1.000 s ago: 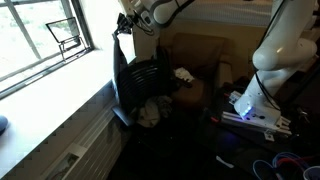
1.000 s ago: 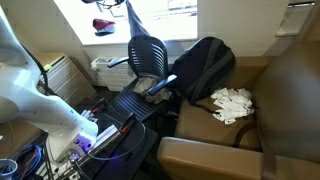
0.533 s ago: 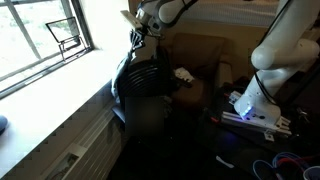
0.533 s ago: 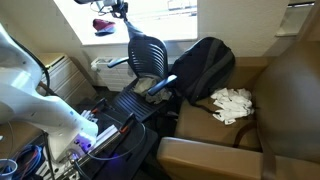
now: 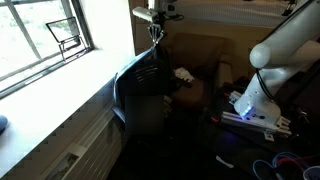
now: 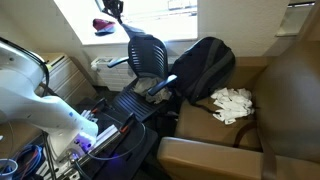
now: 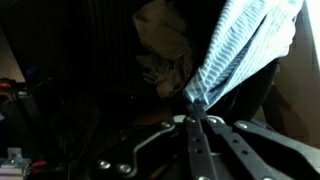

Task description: Pick up a shirt from the couch and place it on the armchair headrest

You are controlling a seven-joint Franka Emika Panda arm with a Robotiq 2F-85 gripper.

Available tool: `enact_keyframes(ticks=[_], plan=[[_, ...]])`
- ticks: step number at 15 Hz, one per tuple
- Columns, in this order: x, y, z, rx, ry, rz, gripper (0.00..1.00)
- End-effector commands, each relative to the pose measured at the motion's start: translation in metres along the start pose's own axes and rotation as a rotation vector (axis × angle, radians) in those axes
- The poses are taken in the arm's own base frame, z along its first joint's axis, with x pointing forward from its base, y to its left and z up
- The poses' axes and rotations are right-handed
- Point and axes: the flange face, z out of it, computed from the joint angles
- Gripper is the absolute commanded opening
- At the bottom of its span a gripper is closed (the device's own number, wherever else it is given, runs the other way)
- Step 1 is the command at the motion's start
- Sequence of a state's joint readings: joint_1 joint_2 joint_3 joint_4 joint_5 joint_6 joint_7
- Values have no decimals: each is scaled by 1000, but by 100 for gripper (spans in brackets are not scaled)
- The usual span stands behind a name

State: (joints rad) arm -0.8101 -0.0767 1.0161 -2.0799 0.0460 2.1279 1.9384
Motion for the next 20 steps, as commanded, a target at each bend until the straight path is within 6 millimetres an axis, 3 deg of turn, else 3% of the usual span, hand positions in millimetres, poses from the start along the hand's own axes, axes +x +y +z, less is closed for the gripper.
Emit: enact_keyframes(ticks=[1, 4, 11, 12, 13, 15, 16, 20], plan=[[2, 2, -5, 6, 14, 1, 1], [-1, 3, -4, 0, 2, -3, 0], [0, 26, 109, -394, -18, -33, 0], [1, 26, 128, -442, 8, -3, 26], [-3, 23, 102, -343, 0, -18, 2], [1, 25, 132, -411, 17, -10, 15], [2, 26, 137, -423, 19, -9, 23], [1, 25, 134, -426, 20, -9, 26]])
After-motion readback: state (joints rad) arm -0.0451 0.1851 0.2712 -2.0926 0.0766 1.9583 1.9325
